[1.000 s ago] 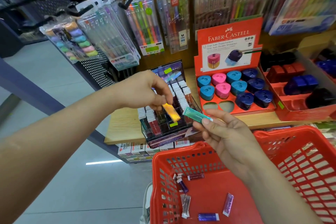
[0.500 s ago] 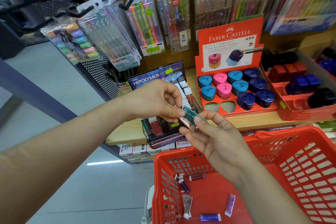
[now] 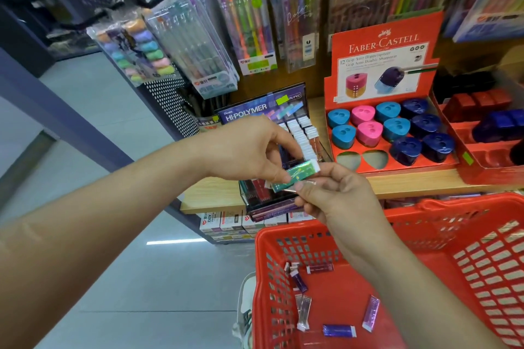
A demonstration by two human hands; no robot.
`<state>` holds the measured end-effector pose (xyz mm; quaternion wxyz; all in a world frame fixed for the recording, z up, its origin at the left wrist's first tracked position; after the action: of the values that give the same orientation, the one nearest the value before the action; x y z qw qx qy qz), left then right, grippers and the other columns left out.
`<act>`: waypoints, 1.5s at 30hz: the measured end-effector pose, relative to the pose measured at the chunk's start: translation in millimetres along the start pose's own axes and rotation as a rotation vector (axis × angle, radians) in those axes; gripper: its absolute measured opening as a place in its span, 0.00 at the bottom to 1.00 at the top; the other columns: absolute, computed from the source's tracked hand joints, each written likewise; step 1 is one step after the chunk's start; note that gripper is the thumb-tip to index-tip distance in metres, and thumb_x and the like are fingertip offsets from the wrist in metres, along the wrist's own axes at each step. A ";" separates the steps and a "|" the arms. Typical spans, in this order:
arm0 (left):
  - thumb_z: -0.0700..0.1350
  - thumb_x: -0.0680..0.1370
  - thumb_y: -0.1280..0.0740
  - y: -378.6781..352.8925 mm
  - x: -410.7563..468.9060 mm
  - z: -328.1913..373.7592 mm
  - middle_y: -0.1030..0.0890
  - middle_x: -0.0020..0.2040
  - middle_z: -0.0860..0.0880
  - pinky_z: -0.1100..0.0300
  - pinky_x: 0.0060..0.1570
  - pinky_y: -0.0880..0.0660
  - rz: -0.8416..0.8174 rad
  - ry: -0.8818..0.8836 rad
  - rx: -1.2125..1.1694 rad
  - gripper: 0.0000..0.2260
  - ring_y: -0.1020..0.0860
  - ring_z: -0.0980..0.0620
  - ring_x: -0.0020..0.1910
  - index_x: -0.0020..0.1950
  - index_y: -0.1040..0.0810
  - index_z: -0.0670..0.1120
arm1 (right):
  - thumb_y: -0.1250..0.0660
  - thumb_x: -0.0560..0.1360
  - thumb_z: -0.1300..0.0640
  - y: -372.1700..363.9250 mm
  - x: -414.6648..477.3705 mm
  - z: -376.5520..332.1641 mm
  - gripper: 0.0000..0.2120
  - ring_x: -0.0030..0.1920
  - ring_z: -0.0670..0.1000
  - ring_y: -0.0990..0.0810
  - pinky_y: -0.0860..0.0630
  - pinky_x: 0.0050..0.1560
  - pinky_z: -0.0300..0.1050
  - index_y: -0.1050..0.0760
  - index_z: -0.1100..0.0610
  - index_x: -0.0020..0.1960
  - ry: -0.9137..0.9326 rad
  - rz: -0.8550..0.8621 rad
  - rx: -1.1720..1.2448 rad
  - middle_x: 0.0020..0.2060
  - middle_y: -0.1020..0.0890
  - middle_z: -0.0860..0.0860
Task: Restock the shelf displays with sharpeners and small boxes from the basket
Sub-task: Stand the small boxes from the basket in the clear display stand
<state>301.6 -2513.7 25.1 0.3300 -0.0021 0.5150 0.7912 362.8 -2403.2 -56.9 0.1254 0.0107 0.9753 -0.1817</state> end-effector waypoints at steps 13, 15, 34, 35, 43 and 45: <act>0.38 0.75 0.30 18.9 -24.8 -74.7 0.22 0.34 0.42 0.55 0.43 0.20 0.289 0.119 -0.296 0.18 0.18 0.51 0.36 0.60 0.25 0.55 | 0.34 0.76 0.69 21.2 -1.0 4.6 0.06 0.34 0.48 0.20 0.23 0.35 0.34 0.20 0.62 0.50 -0.085 0.047 -0.037 0.35 0.18 0.57; 0.41 0.76 0.29 11.5 -26.4 -83.8 0.22 0.30 0.49 0.58 0.43 0.22 0.355 0.137 -0.272 0.10 0.21 0.58 0.31 0.55 0.22 0.51 | 0.34 0.75 0.69 24.3 -2.3 5.2 0.07 0.35 0.48 0.19 0.23 0.34 0.34 0.20 0.64 0.51 -0.112 0.059 0.013 0.38 0.18 0.59; 0.50 0.71 0.25 -8.2 -29.1 -83.4 0.24 0.37 0.54 0.67 0.37 0.34 0.510 0.068 0.262 0.10 0.28 0.55 0.37 0.49 0.18 0.48 | 0.29 0.69 0.68 23.7 -11.9 18.2 0.09 0.35 0.49 0.18 0.23 0.32 0.34 0.19 0.63 0.49 -0.182 0.155 0.143 0.37 0.16 0.58; 0.50 0.71 0.25 -11.6 -27.8 -82.5 0.25 0.37 0.54 0.66 0.37 0.36 0.522 0.058 0.311 0.10 0.29 0.55 0.38 0.49 0.19 0.48 | 0.29 0.68 0.67 23.9 -11.5 19.1 0.09 0.35 0.48 0.19 0.23 0.32 0.34 0.18 0.62 0.48 -0.180 0.159 0.153 0.35 0.17 0.56; 0.47 0.71 0.25 -29.0 -19.6 -79.0 0.27 0.46 0.53 0.59 0.41 0.33 0.488 0.052 0.371 0.15 0.28 0.52 0.44 0.46 0.31 0.50 | 0.30 0.62 0.67 27.8 -10.6 26.2 0.12 0.40 0.53 0.14 0.19 0.39 0.37 0.24 0.62 0.45 -0.165 0.184 0.318 0.36 0.16 0.58; 0.48 0.70 0.25 -28.1 -18.3 -76.9 0.27 0.46 0.53 0.58 0.42 0.31 0.445 0.067 0.364 0.17 0.28 0.52 0.45 0.46 0.33 0.51 | 0.29 0.62 0.66 29.8 -9.7 25.0 0.11 0.40 0.52 0.14 0.19 0.39 0.37 0.24 0.62 0.44 -0.141 0.191 0.328 0.37 0.17 0.58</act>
<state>304.7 -2578.9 -27.5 0.1259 0.1443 0.6468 0.7382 380.1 -2384.1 -87.5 0.2068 0.1107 0.9159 -0.3258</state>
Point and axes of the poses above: each hand's wrist, its own x-axis towards the middle knuckle, its own y-axis out of the back of the hand, z = x × y, the point moved 6 cm from there along x, towards the middle knuckle
